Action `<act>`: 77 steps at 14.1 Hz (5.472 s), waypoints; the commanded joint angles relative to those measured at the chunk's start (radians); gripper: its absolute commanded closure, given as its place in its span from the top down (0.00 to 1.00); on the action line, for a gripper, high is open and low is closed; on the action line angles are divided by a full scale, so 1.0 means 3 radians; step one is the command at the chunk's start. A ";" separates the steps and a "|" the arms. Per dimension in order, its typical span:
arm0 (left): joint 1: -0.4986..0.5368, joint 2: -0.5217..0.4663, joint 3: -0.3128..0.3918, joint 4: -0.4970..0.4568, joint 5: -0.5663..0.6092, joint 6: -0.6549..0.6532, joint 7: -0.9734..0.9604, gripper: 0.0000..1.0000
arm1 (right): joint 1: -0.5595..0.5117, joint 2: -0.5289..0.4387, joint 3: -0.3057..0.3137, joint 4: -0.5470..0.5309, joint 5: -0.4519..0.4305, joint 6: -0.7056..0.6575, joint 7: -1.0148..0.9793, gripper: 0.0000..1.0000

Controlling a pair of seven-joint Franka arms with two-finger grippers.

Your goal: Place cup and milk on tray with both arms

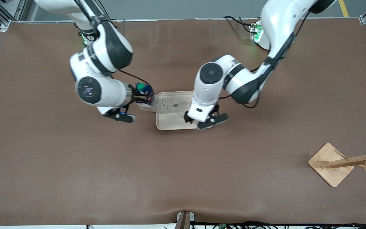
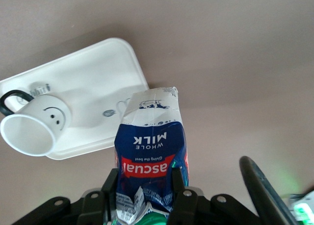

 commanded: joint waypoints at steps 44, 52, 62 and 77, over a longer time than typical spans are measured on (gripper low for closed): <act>0.0819 -0.2277 0.1367 -0.0362 -0.1071 -0.1982 0.3523 1.00 | -0.1893 -0.1098 -0.0152 0.0115 -0.0946 -0.0649 -0.2490 1.00; 0.0855 -0.2072 0.1388 0.0022 -0.1036 -0.2253 0.3523 1.00 | -0.1955 -0.1073 -0.0136 0.0738 -0.0936 -0.0963 -0.2490 1.00; 0.0850 -0.2016 0.1388 0.0017 -0.1015 -0.2253 0.3477 1.00 | -0.1945 -0.1078 -0.0142 0.0743 -0.0957 -0.0942 -0.2500 1.00; 0.0891 -0.2052 0.1408 0.0022 -0.1015 -0.2356 0.3482 1.00 | -0.1955 -0.1073 -0.0147 0.0743 -0.0956 -0.0968 -0.2479 1.00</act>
